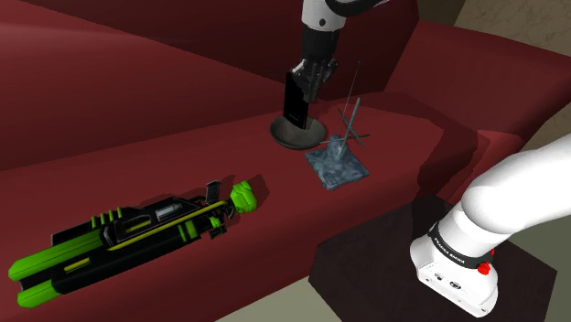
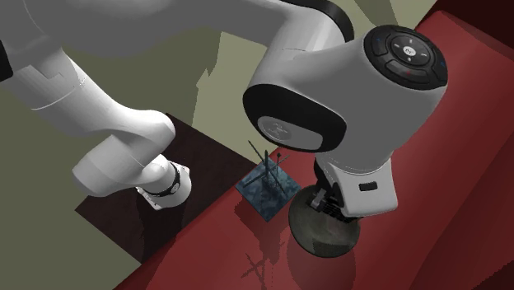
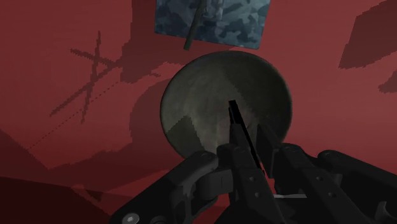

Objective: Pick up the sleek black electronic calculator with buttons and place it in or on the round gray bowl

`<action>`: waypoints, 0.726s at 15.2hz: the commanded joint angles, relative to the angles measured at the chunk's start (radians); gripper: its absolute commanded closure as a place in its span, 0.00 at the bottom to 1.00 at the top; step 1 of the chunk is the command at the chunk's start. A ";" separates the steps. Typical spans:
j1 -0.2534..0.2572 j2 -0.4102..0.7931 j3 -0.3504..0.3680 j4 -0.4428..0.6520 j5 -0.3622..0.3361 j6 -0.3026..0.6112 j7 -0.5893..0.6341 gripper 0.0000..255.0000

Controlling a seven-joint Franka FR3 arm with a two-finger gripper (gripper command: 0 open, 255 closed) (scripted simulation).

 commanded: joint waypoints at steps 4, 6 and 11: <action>0.000 0.006 0.004 -0.030 0.000 0.037 0.000 1.00; 0.000 0.007 0.004 -0.030 0.000 0.037 0.000 1.00; 0.000 0.007 0.004 -0.030 0.000 0.037 0.000 0.00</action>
